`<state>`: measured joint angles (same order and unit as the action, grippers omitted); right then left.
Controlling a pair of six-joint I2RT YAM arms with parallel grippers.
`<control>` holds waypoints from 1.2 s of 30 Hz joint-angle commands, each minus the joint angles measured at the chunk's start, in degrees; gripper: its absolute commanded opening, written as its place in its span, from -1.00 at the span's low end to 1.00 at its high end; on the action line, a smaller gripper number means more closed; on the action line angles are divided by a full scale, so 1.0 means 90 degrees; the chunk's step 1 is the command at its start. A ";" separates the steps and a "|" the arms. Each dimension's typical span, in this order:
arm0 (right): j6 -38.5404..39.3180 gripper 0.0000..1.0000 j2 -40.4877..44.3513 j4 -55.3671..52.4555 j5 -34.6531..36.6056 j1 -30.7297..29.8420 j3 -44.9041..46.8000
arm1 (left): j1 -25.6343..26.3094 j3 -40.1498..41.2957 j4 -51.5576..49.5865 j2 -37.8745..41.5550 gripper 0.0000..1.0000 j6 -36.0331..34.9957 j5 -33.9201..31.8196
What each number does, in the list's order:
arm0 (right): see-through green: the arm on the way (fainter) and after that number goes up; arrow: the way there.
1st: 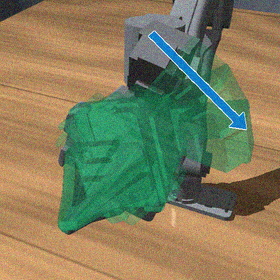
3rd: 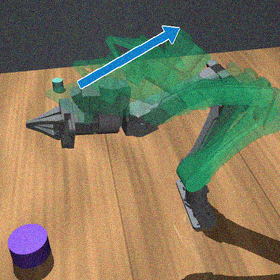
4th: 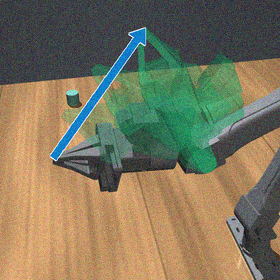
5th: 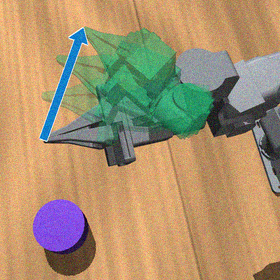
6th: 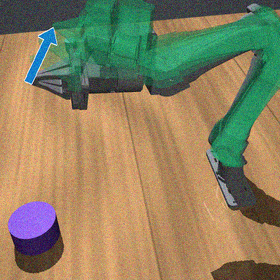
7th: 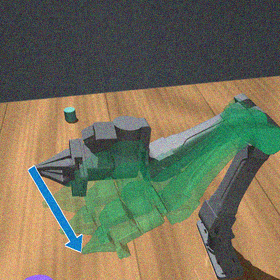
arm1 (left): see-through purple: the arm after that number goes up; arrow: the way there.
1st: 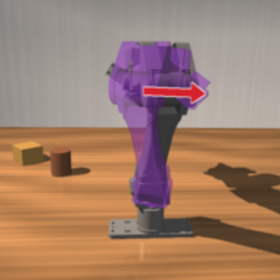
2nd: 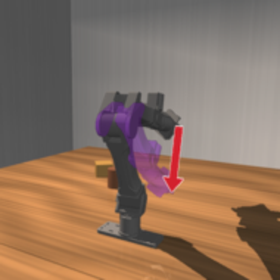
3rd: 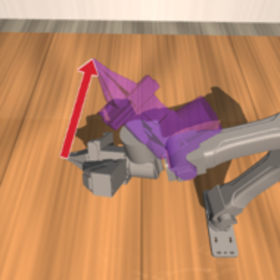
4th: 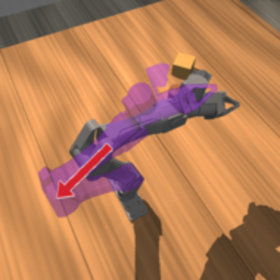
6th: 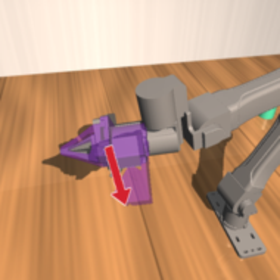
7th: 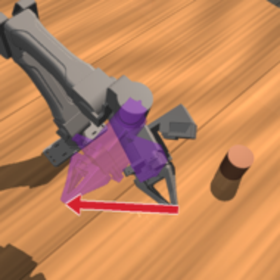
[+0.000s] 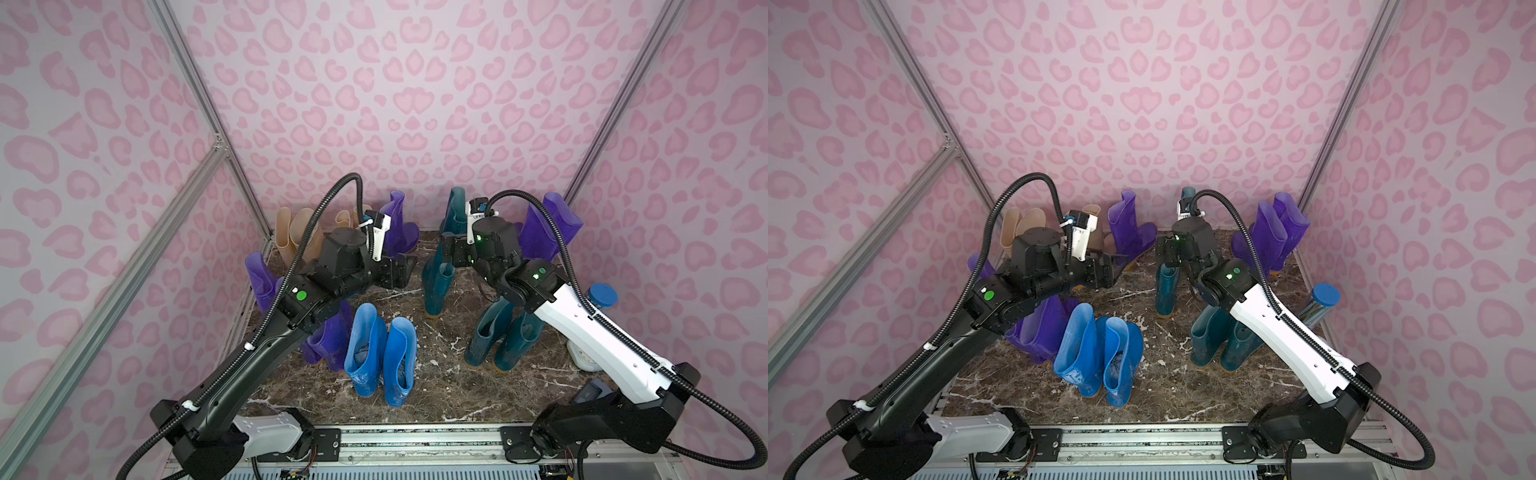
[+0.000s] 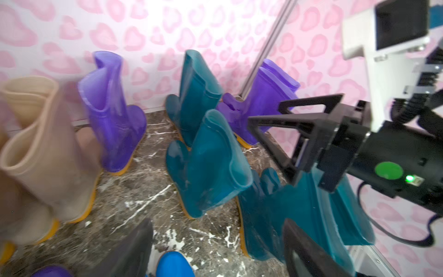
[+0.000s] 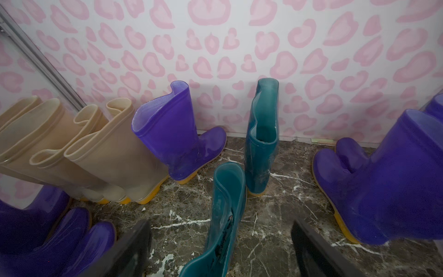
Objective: Match and arrange rain boots in pairs
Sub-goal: Adjust the rain boot at the center of the board, then pick up the rain boot at the center of the board.
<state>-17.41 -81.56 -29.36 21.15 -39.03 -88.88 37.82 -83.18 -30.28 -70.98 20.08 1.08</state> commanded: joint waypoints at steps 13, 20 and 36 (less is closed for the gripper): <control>0.0334 0.90 -0.2248 0.0761 -0.1837 0.2060 -0.1511 | 0.0626 -0.1677 -0.0663 -0.2263 0.99 0.0073 0.1645; 0.0411 0.83 -0.3774 0.0384 -0.2591 0.2405 -0.3092 | 0.1053 -0.1748 -0.0671 -0.2799 0.99 0.0133 -0.0307; 0.0350 -1.00 -0.4756 0.0050 -0.2982 0.3141 -0.4370 | 0.0699 -0.2631 0.0299 -0.4553 -0.18 0.0047 0.0444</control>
<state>-15.55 -124.77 -28.99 -4.62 -11.75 -127.72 45.12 -104.47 -29.95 -109.75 21.32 3.57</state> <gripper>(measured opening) 0.081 0.491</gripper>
